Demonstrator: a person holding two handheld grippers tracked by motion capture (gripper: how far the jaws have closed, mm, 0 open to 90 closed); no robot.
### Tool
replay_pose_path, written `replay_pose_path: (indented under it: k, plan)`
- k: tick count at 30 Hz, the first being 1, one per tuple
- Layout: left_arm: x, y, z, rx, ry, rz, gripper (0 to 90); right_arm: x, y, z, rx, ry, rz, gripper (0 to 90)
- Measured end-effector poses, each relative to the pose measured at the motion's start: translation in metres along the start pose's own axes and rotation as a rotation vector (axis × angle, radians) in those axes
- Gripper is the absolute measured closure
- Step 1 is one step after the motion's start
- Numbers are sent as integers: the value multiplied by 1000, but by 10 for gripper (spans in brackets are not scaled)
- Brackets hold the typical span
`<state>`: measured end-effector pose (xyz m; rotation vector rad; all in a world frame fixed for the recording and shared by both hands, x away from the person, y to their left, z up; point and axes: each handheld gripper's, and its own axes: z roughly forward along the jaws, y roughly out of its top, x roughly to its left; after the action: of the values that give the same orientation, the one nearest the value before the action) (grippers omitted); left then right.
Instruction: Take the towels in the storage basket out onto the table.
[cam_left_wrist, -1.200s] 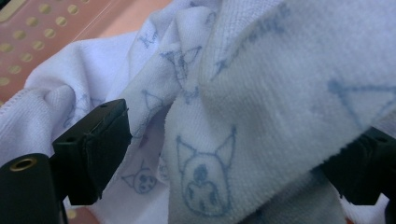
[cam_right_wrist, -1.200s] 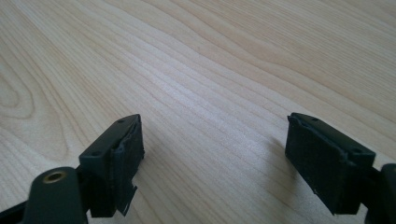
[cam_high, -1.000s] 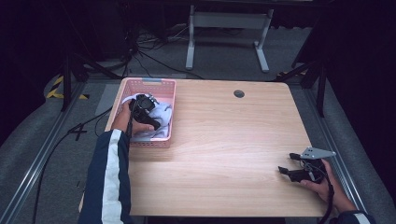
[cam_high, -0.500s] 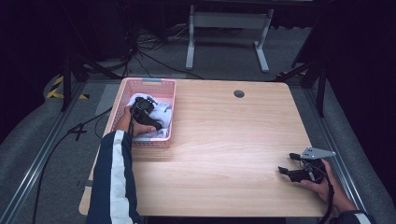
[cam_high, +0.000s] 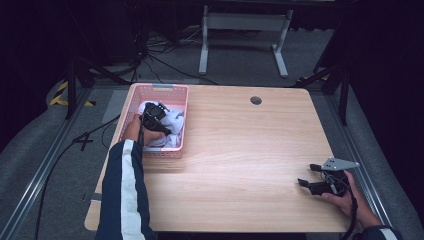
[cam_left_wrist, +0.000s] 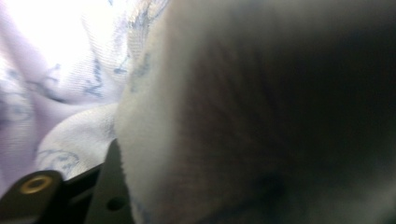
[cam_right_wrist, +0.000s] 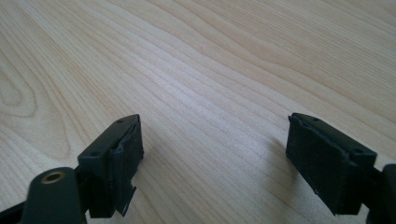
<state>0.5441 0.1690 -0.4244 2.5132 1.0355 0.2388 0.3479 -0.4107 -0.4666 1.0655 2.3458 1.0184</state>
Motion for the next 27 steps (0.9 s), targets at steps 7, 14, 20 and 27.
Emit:
replay_pose_path:
  k: [7,14,20,27]
  plan:
    - [-6,2,-8,-29,164,4,637,0,0,0,0,0,0,187]
    - [-14,6,-31,-138,286,9,655,0,0,0,0,0,0,187]
    - [-16,3,-61,-265,279,-31,658,0,0,0,0,0,0,187]
    - [-23,10,-106,-371,283,-20,658,0,0,0,1,0,0,186]
